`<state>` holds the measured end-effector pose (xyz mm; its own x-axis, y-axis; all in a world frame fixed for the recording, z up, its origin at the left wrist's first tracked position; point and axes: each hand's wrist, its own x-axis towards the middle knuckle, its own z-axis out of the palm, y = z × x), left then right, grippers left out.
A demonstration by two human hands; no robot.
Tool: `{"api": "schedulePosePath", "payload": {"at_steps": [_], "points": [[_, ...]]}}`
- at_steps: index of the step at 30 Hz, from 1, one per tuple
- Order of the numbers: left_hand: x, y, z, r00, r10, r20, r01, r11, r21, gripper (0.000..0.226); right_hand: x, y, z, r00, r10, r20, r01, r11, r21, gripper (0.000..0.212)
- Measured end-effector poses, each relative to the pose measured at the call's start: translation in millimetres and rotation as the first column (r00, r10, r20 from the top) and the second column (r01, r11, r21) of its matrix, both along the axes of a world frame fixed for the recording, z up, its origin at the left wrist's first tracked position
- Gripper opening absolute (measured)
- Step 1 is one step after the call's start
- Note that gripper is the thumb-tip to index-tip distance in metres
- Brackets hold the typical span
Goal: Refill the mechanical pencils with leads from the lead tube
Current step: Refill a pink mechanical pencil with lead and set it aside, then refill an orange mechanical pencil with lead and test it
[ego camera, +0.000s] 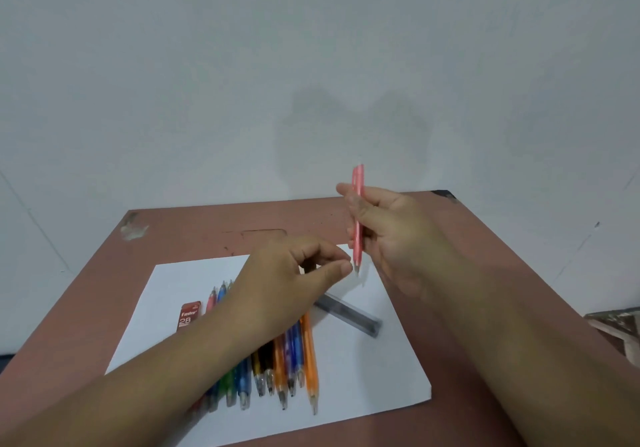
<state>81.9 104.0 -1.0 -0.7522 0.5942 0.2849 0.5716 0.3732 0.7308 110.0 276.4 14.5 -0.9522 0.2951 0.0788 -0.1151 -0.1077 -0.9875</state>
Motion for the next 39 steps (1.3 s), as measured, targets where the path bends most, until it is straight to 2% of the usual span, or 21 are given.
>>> {"api": "schedulePosePath", "payload": {"at_steps": [2, 4, 6, 8, 13, 18, 23, 31, 35, 39], "points": [[-0.5, 1.2, 1.5, 0.998, -0.022, -0.062, 0.02, 0.999, -0.031, 0.012, 7.0, 4.0, 7.0, 0.998, -0.037, 0.051, 0.029, 0.987, 0.16, 0.011], [-2.2, 1.2, 3.7, 0.993, -0.047, -0.112, 0.038, 0.996, -0.079, 0.026, 12.5, 11.1, 14.8, 0.988, -0.113, 0.105, 0.074, 0.944, 0.322, 0.02], [-1.5, 2.2, 7.3, 0.982, -0.079, -0.169, 0.056, 0.989, -0.137, 0.033, 17.8, 20.4, 23.0, 0.968, -0.205, 0.147, 0.107, 0.863, 0.494, 0.026], [0.8, 3.7, 11.7, 0.974, -0.117, -0.196, 0.079, 0.978, -0.194, 0.035, 25.8, 29.0, 28.8, 0.952, -0.265, 0.155, 0.117, 0.78, 0.615, 0.024], [15.0, 16.5, 16.8, 0.941, -0.25, -0.228, 0.147, 0.909, -0.39, 0.047, 68.5, 57.4, 20.5, 0.897, -0.418, 0.144, 0.112, 0.531, 0.84, 0.009], [18.4, 44.1, 4.0, 0.892, -0.359, -0.276, 0.184, 0.844, -0.503, 0.051, 99.3, 84.3, -7.2, 0.81, -0.563, 0.166, -0.044, 0.223, 0.974, 0.022], [17.4, 63.9, -8.5, 0.894, -0.351, -0.277, 0.151, 0.821, -0.551, 0.043, 116.4, 90.0, -22.1, 0.793, -0.591, 0.15, -0.028, 0.211, 0.977, 0.018], [16.4, 59.4, -13.6, 0.894, -0.342, -0.29, 0.142, 0.829, -0.541, 0.043, 119.6, 84.5, -23.1, 0.788, -0.598, 0.15, -0.035, 0.199, 0.979, 0.033], [9.0, 31.2, 4.2, 0.92, -0.288, -0.268, 0.107, 0.839, -0.534, 0.046, 117.5, 76.4, -18.7, 0.849, -0.525, 0.064, 0.013, 0.141, 0.99, 0.03], [-2.5, -13.1, 14.8, 0.939, -0.184, -0.291, -0.013, 0.825, -0.564, 0.055, 104.9, 57.0, -13.3, 0.943, -0.33, -0.033, 0.073, 0.109, 0.991, 0.025]]}}
